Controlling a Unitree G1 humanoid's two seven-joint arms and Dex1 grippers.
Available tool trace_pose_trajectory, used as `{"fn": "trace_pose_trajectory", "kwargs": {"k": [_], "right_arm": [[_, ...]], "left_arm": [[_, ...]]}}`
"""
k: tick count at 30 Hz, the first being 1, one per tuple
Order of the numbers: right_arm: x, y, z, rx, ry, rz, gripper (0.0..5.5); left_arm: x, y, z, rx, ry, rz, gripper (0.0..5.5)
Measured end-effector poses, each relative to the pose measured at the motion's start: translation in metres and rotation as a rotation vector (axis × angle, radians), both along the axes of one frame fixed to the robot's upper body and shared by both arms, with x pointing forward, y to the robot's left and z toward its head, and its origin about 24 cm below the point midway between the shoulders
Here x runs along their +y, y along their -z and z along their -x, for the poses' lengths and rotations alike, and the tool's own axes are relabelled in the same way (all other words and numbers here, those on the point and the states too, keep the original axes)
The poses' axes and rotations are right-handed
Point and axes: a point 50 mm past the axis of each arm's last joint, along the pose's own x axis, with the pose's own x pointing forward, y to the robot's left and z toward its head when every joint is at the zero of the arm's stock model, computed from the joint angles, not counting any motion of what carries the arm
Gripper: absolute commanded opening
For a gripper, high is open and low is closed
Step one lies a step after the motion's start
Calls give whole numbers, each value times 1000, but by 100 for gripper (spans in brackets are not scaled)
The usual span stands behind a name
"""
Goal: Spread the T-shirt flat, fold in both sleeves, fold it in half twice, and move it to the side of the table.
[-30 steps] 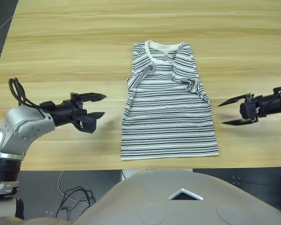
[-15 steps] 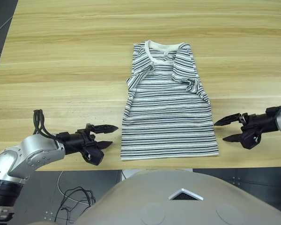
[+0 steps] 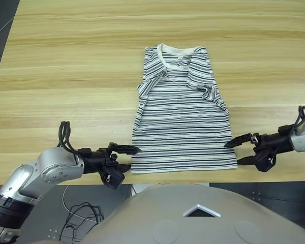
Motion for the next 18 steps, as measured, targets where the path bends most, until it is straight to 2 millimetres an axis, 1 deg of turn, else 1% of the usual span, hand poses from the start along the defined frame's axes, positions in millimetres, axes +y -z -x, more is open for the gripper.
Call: {"fn": "trace_pose_trajectory", "kwargs": {"k": [5, 7, 12, 18], "right_arm": [[8, 1, 3, 48, -16, 5, 364], [10, 0, 4, 58, -25, 11, 369], [14, 0, 4, 93, -29, 46, 273], [17, -2, -2, 102, -18, 79, 165]], "left_arm": [[-4, 1, -2, 6, -6, 13, 387], [-6, 1, -3, 9, -8, 9, 359], [-10, 2, -4, 38, -19, 5, 276], [-17, -4, -8, 36, -10, 6, 182]]}}
